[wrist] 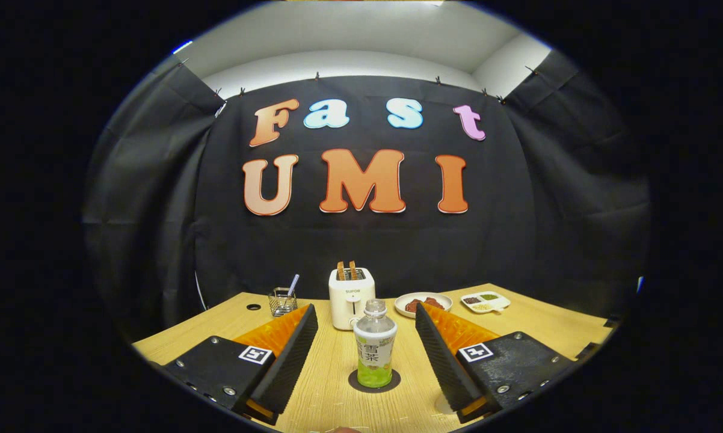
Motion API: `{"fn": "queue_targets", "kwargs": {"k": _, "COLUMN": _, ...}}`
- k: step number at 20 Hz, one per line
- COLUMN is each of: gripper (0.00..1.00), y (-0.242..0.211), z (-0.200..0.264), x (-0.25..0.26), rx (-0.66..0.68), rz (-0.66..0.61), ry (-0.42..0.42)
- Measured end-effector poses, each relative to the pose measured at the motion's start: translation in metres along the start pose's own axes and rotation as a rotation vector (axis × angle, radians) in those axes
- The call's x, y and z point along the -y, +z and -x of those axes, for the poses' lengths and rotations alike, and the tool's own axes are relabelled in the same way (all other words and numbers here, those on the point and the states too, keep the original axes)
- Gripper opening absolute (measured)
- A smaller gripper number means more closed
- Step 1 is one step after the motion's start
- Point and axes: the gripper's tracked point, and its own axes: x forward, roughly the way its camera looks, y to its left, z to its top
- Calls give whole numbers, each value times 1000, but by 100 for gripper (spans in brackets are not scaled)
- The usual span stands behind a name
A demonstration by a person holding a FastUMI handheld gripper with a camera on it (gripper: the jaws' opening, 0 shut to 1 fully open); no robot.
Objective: Take the bottle from table, then pour the juice into the cup, finally place the bottle on the coaster
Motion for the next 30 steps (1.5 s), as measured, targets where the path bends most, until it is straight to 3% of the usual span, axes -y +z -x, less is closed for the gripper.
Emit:
{"fn": "queue_targets", "kwargs": {"k": 3, "gripper": 97, "y": 42, "z": 33, "x": -23, "rx": 40, "rz": 29, "ry": 22}}
{"fn": "queue_targets", "kwargs": {"k": 9, "gripper": 97, "y": 81, "z": 96, "x": -65, "rx": 93, "rz": 42, "ry": 88}}
{"fn": "queue_targets", "kwargs": {"k": 14, "gripper": 97, "y": 111, "z": 128, "x": -85, "rx": 118, "rz": 90, "ry": 77}}
{"fn": "queue_targets", "kwargs": {"k": 18, "gripper": 97, "y": 138, "z": 144, "x": -108, "rx": 214, "rz": 60, "ry": 117}}
{"fn": "queue_targets", "kwargs": {"k": 24, "gripper": 98, "y": 145, "z": 154, "x": -110, "rx": 222, "rz": -33, "ry": 146}}
{"fn": "queue_targets", "kwargs": {"k": 30, "gripper": 98, "y": 146, "z": 150, "x": -113, "rx": 213, "rz": -30, "ry": 166}}
